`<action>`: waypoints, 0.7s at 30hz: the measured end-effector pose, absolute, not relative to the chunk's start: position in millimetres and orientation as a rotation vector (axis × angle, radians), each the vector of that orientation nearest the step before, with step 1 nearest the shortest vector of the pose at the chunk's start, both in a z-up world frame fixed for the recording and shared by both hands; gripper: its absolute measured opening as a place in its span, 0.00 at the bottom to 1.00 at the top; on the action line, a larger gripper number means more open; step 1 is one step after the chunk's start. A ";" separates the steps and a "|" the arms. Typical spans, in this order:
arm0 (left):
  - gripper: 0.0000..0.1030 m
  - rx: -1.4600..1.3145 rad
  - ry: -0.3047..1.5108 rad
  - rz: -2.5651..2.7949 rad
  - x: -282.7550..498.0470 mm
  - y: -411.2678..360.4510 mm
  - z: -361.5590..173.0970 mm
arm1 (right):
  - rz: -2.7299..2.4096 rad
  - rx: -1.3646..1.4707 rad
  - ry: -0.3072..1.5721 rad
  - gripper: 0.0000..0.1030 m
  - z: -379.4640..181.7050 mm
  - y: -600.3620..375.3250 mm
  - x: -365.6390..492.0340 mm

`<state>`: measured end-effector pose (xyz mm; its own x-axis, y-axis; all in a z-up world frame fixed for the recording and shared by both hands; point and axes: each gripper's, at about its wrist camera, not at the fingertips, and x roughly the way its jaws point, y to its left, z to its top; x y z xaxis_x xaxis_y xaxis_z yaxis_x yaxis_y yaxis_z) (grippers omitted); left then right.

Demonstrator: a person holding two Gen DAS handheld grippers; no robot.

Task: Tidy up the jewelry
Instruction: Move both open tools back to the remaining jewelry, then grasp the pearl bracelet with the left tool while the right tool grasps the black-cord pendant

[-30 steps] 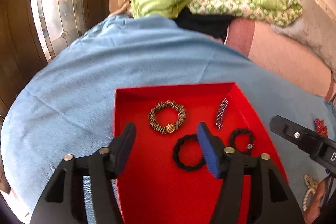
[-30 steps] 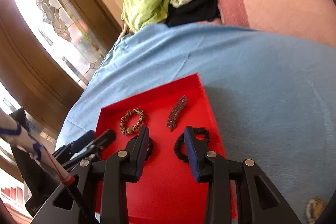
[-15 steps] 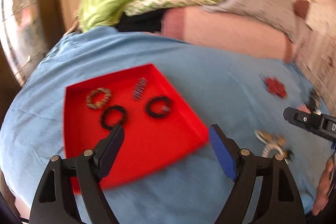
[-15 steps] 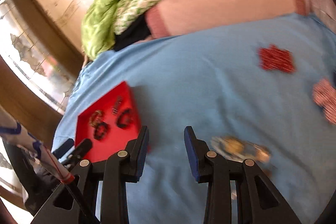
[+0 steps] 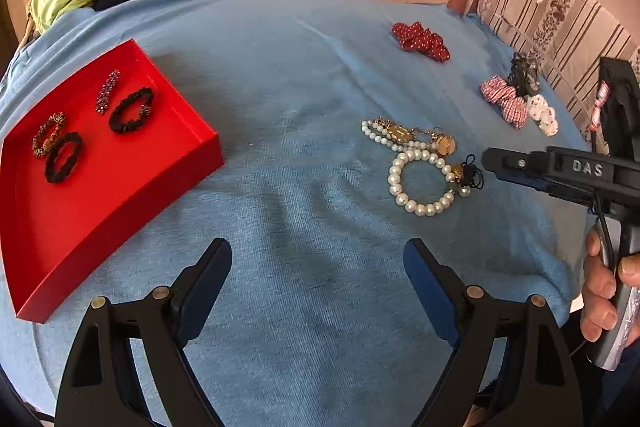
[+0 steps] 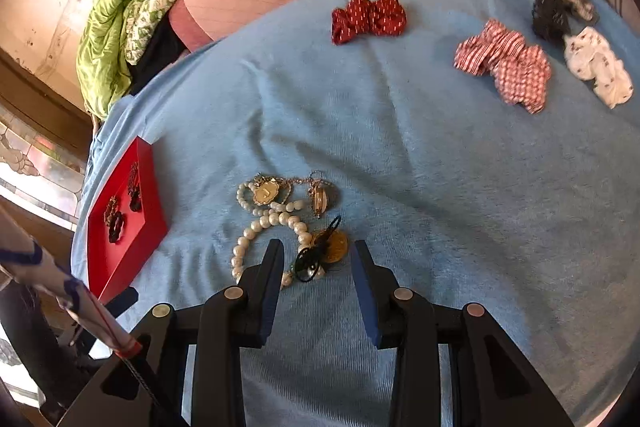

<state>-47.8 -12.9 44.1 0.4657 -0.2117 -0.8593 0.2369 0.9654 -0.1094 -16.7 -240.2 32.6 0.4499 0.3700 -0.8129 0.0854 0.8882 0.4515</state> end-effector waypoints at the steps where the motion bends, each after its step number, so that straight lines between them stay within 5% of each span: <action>1: 0.84 0.033 1.054 -0.271 -47.8 -12.2 41.4 | 0.181 0.475 1.108 0.37 29.1 -241.8 -16.1; 7: 0.84 0.039 1.076 -0.266 -40.5 -12.4 35.1 | 0.197 0.475 1.170 0.36 8.9 -227.8 2.0; 8: 0.84 0.040 1.080 -0.273 -38.5 -13.7 34.3 | 0.179 0.453 1.159 0.17 9.0 -226.9 2.6; 9: 0.84 0.039 1.080 -0.273 -37.8 -14.1 33.6 | 0.152 0.419 1.150 0.08 11.5 -226.8 2.6; 14: 0.84 -0.001 1.064 -0.307 -25.5 -22.0 36.1 | 0.123 0.433 1.024 0.08 36.3 -247.5 -10.9; 15: 0.81 -0.009 1.059 -0.310 -22.6 -24.8 36.4 | 0.119 0.443 0.996 0.08 41.3 -252.3 -14.1; 17: 0.59 -0.035 1.072 -0.314 -13.2 -33.0 34.3 | 0.126 0.464 0.953 0.08 48.8 -259.5 -16.9; 21: 0.44 -0.038 1.124 -0.316 5.1 -52.3 19.7 | 0.138 0.468 0.898 0.08 60.2 -263.0 -21.9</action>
<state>5.1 -52.3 19.7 0.3922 -0.2678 -0.8800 0.2300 0.9548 -0.1880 -21.9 -263.0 60.2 0.6221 0.3075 -0.7201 0.0774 0.8910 0.4473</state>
